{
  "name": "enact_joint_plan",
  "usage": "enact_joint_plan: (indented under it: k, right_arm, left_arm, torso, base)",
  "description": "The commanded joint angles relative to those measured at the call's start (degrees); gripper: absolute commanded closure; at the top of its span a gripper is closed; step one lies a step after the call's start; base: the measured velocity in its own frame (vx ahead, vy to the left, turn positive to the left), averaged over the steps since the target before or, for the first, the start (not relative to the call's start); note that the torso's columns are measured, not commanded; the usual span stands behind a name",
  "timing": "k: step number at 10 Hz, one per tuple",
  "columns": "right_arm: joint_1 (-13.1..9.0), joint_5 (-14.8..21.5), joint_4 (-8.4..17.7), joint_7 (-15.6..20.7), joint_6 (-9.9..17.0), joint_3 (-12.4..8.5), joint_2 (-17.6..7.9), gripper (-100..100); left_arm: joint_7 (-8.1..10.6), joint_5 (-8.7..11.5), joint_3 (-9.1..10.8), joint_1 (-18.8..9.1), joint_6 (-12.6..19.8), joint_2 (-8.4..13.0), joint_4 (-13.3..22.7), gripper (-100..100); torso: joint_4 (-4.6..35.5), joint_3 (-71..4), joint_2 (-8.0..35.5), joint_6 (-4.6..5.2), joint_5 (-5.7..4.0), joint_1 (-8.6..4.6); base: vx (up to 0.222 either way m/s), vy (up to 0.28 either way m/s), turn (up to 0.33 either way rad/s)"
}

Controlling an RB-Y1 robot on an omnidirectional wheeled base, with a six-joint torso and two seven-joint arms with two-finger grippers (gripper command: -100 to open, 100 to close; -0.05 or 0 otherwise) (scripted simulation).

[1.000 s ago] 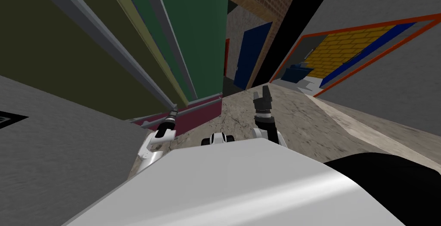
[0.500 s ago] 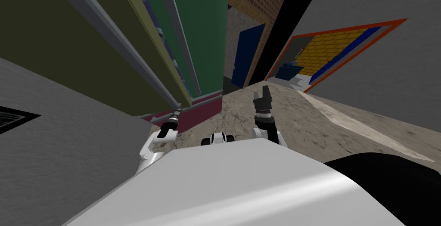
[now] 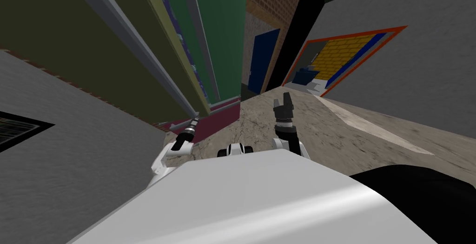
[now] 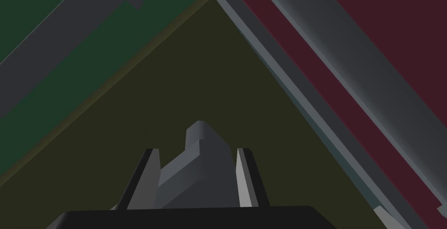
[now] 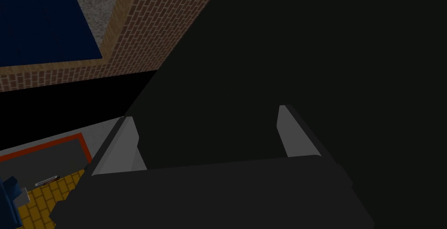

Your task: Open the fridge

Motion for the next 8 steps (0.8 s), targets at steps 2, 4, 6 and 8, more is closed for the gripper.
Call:
enact_joint_plan:
  k: [2, 4, 6, 8]
  right_arm:
    - [-0.01, 0.0, 0.0, 0.0, 0.0, 0.0, 0.0, 0]
    - [0.0, 0.0, 0.0, 0.0, 0.0, 0.0, 0.0, 0]
    - [0.0, 0.0, 0.0, 0.0, 0.0, 0.0, 0.0, 0]
    - [-0.01, 0.0, 0.0, 0.0, 0.0, 0.0, -0.01, 0]
  left_arm:
    - [-0.05, 0.52, -1.89, 0.73, -1.25, 1.67, -2.14, 100]
    - [-0.08, 1.01, -4.08, 1.76, -2.15, 3.01, -3.9, 100]
    - [-0.1, 1.26, -5.18, 2.28, -2.59, 3.68, -4.78, 100]
    - [-0.14, 1.75, -7.38, 3.32, -3.48, 5.03, -6.54, 100]
  torso:
    - [0.08, 0.2, 0.38, -0.06, -0.01, 0.03]
    - [0.15, 0.1, 0.2, -0.24, -0.05, 0.2]
    - [0.24, 0.15, 0.28, -0.22, -0.14, -0.02]
    - [0.26, 0.13, 0.32, -0.25, -0.06, 0.33]
  base:
    - [-0.152, 0.18, -0.094]
    - [-0.178, 0.149, -0.099]
    - [-0.124, 0.18, -0.069]
    - [-0.196, 0.209, -0.137]
